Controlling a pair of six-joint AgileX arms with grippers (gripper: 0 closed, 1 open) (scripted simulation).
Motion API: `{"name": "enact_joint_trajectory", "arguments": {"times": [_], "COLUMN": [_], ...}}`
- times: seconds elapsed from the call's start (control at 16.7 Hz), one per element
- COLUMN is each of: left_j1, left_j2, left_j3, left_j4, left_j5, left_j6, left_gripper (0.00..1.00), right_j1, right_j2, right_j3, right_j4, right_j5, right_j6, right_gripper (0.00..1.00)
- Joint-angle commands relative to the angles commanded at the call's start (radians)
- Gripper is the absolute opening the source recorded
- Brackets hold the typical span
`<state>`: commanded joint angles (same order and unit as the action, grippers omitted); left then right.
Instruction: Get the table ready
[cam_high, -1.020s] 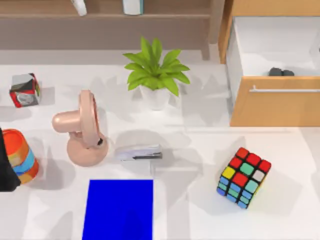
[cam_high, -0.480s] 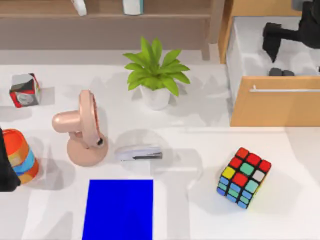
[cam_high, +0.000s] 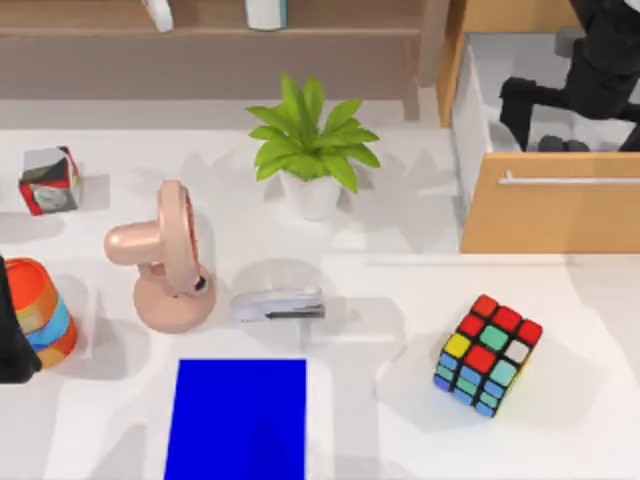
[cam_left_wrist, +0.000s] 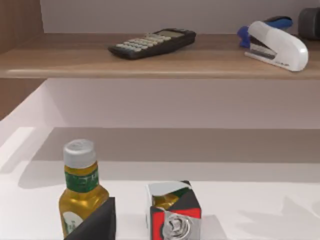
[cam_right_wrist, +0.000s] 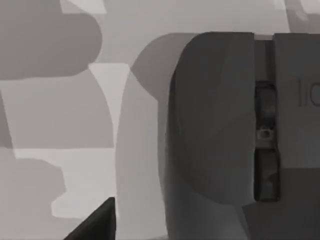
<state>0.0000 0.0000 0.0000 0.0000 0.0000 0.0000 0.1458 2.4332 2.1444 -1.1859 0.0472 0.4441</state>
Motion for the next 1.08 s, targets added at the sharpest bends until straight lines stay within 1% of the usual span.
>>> {"name": "enact_joint_trajectory", "arguments": {"times": [1.08], "left_j1": [0.000], "left_j2": [0.000], "left_j3": [0.000], "left_j4": [0.000], "left_j5": [0.000], "left_j6": [0.000], "left_gripper": [1.00], "right_j1": [-0.004], "right_j2": [-0.014], "right_j3": [-0.052], "right_j4": [0.040], "right_j5": [0.000], "right_j6": [-0.004], "right_gripper": [1.00]}}
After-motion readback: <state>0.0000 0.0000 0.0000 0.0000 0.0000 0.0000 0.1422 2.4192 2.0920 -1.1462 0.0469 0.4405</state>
